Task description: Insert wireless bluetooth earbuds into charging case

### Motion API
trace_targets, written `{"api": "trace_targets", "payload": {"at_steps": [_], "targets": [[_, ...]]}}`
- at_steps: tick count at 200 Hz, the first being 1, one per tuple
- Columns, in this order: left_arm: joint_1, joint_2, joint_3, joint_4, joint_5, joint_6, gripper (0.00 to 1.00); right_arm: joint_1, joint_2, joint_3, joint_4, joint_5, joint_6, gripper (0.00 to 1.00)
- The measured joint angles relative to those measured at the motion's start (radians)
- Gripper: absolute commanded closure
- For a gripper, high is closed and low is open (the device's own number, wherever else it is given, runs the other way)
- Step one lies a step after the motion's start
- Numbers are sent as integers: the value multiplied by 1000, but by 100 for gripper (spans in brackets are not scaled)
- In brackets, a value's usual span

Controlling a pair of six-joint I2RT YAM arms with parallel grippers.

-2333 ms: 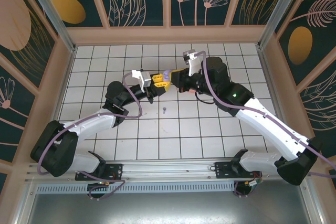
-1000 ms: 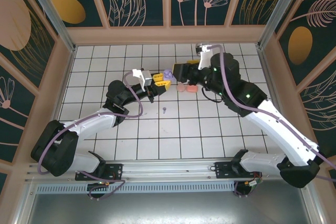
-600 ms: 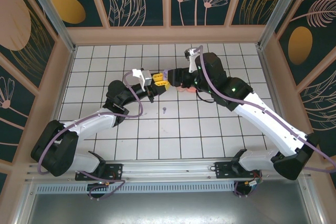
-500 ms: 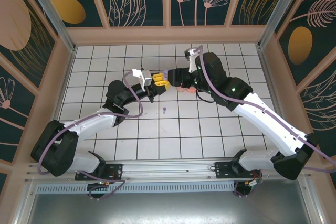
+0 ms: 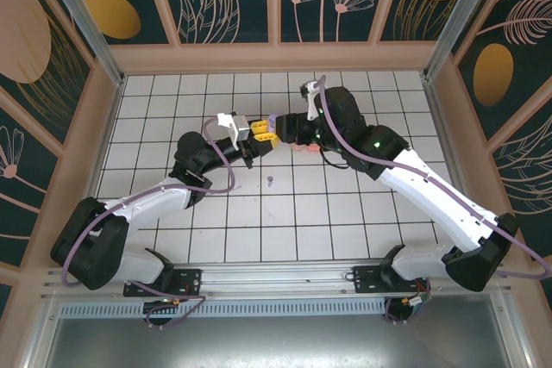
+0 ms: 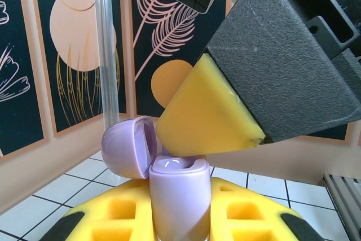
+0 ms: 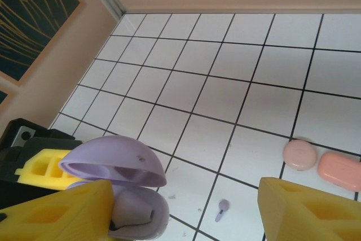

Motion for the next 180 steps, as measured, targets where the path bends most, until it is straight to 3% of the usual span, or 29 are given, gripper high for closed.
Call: {"api": "trace_targets", "payload": {"at_steps": [54, 120, 180], "targets": [[-2, 0, 0, -6, 0, 0, 100, -10, -26, -15, 13, -6, 28, 29], [-2, 0, -1, 10, -5, 0, 100, -43, -169, -63, 140, -139, 52, 26], [-2, -55, -89, 65, -166, 28, 100, -134, -220, -174, 161, -132, 111, 27]]}}
